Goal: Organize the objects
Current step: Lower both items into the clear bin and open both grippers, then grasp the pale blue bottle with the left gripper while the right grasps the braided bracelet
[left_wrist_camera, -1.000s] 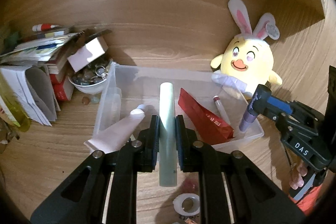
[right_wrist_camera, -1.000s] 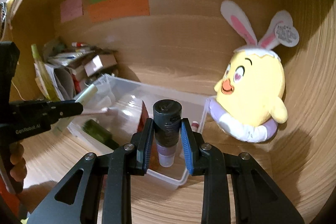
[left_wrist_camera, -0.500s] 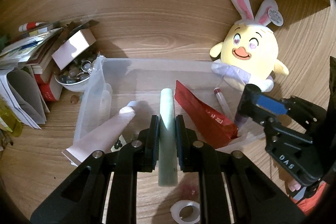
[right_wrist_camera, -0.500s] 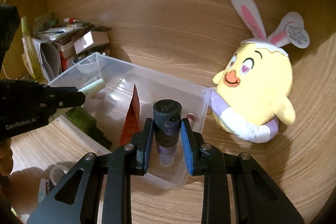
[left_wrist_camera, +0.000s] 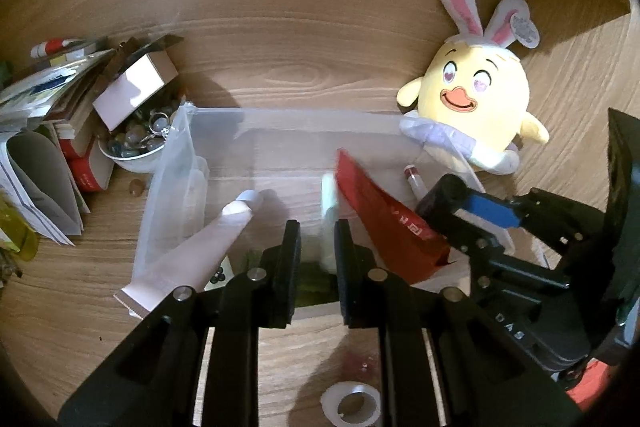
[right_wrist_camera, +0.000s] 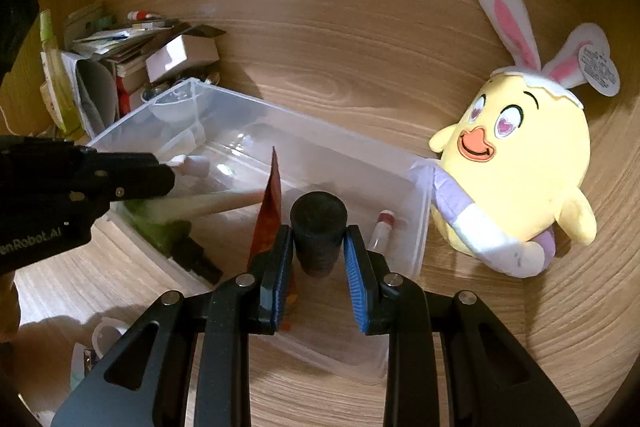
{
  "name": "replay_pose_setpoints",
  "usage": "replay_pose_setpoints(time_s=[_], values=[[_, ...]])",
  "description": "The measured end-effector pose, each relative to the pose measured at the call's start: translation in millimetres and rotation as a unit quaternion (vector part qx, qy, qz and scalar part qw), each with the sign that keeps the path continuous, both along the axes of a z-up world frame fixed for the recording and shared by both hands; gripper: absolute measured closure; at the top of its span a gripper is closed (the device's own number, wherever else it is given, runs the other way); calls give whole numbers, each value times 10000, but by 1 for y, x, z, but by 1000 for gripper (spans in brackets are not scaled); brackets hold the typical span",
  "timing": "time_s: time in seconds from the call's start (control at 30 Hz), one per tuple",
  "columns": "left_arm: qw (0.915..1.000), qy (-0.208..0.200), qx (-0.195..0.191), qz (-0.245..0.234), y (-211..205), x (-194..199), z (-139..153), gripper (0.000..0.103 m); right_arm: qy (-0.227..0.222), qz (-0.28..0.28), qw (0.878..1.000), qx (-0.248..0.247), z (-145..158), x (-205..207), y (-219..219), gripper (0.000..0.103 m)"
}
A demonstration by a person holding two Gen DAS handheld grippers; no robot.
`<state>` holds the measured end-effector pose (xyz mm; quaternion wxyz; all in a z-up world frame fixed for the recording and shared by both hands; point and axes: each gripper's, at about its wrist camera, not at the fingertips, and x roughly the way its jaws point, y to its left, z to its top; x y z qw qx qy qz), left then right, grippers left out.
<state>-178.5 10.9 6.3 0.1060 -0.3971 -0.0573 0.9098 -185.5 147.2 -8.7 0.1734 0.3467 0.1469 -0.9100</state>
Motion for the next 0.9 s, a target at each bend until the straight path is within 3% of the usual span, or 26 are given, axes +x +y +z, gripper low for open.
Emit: replay_pose_setpoints(time_s=[0.13,0.27,0.33,0.43,0.63,0.9], values=[[10000,38,40,53,-4,7,4,88,8,60,10000,-30,2,3,-3,72],[9999,139,24,91,-7,19,11,71,53,97,9999,-115,8,8,-3,57],[9997,214,-8,108,-7,24,15,63,79,93,9998,-160,12,10,-2,42],[9993,339,-28,166,-9,34,21,50,119,68,9993,-334,19,17,4,32],[9978,564,-106,338,-14,57,31,36,124,117,9979,-630,32,35,16,23],[9974,604,-136,381,-15,81,33,26,195,244,9962,-810,40,66,30,20]])
